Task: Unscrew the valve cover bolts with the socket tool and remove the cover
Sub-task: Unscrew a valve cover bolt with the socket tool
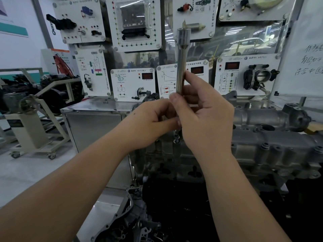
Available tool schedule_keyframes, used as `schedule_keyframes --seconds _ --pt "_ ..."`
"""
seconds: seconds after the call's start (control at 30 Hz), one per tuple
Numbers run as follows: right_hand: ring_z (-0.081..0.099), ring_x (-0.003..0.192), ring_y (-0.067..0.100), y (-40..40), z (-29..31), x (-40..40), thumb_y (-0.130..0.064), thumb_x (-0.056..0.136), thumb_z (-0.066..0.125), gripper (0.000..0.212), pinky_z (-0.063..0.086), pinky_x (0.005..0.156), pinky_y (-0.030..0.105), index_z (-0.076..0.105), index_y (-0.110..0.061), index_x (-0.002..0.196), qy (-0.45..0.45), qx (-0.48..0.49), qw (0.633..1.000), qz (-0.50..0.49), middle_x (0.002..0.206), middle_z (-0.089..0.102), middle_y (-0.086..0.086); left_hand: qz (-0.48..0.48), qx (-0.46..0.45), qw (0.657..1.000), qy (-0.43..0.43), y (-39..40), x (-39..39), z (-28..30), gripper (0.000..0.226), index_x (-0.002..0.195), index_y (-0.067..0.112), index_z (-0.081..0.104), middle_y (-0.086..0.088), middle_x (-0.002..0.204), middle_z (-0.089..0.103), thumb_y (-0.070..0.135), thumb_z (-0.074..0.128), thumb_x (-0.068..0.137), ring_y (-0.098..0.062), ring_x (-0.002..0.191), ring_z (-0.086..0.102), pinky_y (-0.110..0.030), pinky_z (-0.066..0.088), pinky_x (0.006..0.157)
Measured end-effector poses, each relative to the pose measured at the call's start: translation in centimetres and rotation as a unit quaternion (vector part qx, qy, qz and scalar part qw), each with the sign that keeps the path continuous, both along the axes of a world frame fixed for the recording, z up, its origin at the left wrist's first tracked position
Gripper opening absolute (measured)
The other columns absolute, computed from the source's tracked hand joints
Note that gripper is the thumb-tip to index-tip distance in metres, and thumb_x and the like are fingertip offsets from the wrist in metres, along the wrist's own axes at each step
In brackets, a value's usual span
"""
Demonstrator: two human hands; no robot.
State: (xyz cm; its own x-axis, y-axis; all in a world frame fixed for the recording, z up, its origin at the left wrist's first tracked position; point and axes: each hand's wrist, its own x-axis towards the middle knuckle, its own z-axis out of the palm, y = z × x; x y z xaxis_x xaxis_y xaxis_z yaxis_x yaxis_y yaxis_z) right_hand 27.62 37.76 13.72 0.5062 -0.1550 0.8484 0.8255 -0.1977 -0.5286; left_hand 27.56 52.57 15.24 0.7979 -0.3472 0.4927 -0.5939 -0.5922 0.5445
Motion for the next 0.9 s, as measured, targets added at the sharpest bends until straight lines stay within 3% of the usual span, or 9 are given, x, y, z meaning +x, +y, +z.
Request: schedule_keyframes --seconds 0.1,0.17,0.3,0.37,0.43,0.53,0.7,0.83,0.9 --pt "0.07 0.09 0.009 -0.05 -0.1 0.13 -0.023 0.096 0.062 0.042 0.061 0.078 0.044 0.063 -0.023 0.138 0.008 -0.007 1.0 0.017 0.102 0.073 -0.013 -0.002 0.007 1.0 0.003 0.06 -0.24 0.06 0.014 0.102 0.018 0.071 0.001 0.076 0.07 0.026 0.059 0.103 -0.014 0.062 0.061 -0.031 0.054 0.062" --pt "0.071 0.092 0.011 -0.14 -0.15 0.21 -0.023 0.096 0.06 0.044 0.062 0.078 0.044 0.06 -0.023 0.14 0.023 -0.008 0.999 0.034 0.102 0.074 -0.014 -0.004 0.011 1.0 0.009 0.12 -0.44 0.16 0.018 0.098 0.019 0.07 -0.007 0.073 0.066 0.03 0.057 0.104 -0.012 0.058 0.055 -0.034 0.049 0.058" --pt "0.072 0.095 0.011 -0.22 -0.12 0.09 -0.025 0.096 0.062 0.045 0.062 0.077 0.044 0.058 -0.025 0.141 0.028 -0.004 0.999 0.047 0.103 0.074 -0.013 0.005 0.017 1.0 0.021 0.08 -0.41 0.34 0.033 0.108 0.013 0.071 -0.015 0.094 0.073 0.041 0.058 0.097 -0.031 0.084 0.069 -0.052 0.056 0.078" --pt "0.071 0.096 0.007 -0.21 -0.01 -0.08 -0.027 0.092 0.068 0.049 0.062 0.079 0.04 0.058 -0.026 0.14 0.023 -0.006 0.999 0.044 0.104 0.073 -0.017 0.002 0.001 1.0 0.022 0.04 -0.33 0.24 0.02 0.113 0.021 0.072 -0.006 0.101 0.076 0.032 0.063 0.099 -0.029 0.096 0.071 -0.052 0.055 0.087" --pt "0.07 0.098 0.004 -0.15 0.11 -0.14 -0.026 0.089 0.072 0.05 0.062 0.082 0.036 0.061 -0.026 0.138 0.023 -0.01 0.999 0.032 0.104 0.072 -0.02 -0.004 -0.011 1.0 0.017 0.01 -0.33 0.23 0.021 0.118 0.026 0.07 -0.002 0.103 0.076 0.022 0.067 0.098 -0.025 0.099 0.071 -0.049 0.056 0.089" --pt "0.071 0.093 0.006 -0.07 0.06 -0.13 -0.021 0.091 0.069 0.038 0.061 0.081 0.039 0.068 -0.025 0.129 0.02 -0.01 1.0 0.02 0.098 0.074 -0.014 -0.007 -0.011 1.0 0.013 0.0 -0.21 0.1 0.024 0.12 0.013 0.068 -0.01 0.108 0.074 0.016 0.069 0.096 -0.035 0.101 0.069 -0.055 0.055 0.089" --pt "0.07 0.089 0.006 -0.45 0.1 -0.06 -0.022 0.096 0.057 0.038 0.061 0.077 0.038 0.065 -0.021 0.133 0.027 -0.047 0.998 0.017 0.096 0.073 -0.015 -0.002 -0.024 0.999 0.022 0.1 -0.35 -0.05 0.019 0.094 0.02 0.069 -0.004 0.075 0.069 0.038 0.063 0.096 -0.016 0.061 0.06 -0.037 0.051 0.06" --pt "0.07 0.094 0.005 -0.66 0.19 -0.04 -0.024 0.096 0.06 0.043 0.062 0.077 0.038 0.06 -0.026 0.139 0.04 -0.043 0.997 0.045 0.097 0.073 -0.018 -0.001 0.001 1.0 0.016 -0.01 -0.28 0.09 0.033 0.107 0.017 0.072 -0.011 0.097 0.074 0.042 0.058 0.091 -0.031 0.09 0.071 -0.053 0.057 0.083" --pt "0.07 0.094 0.003 -0.62 0.28 -0.08 -0.025 0.094 0.066 0.043 0.062 0.08 0.031 0.061 -0.029 0.136 0.036 -0.045 0.997 0.042 0.097 0.072 -0.019 -0.004 -0.002 1.0 0.012 -0.06 -0.3 0.07 0.027 0.109 0.024 0.071 0.001 0.098 0.075 0.039 0.06 0.09 -0.024 0.092 0.071 -0.048 0.056 0.085"
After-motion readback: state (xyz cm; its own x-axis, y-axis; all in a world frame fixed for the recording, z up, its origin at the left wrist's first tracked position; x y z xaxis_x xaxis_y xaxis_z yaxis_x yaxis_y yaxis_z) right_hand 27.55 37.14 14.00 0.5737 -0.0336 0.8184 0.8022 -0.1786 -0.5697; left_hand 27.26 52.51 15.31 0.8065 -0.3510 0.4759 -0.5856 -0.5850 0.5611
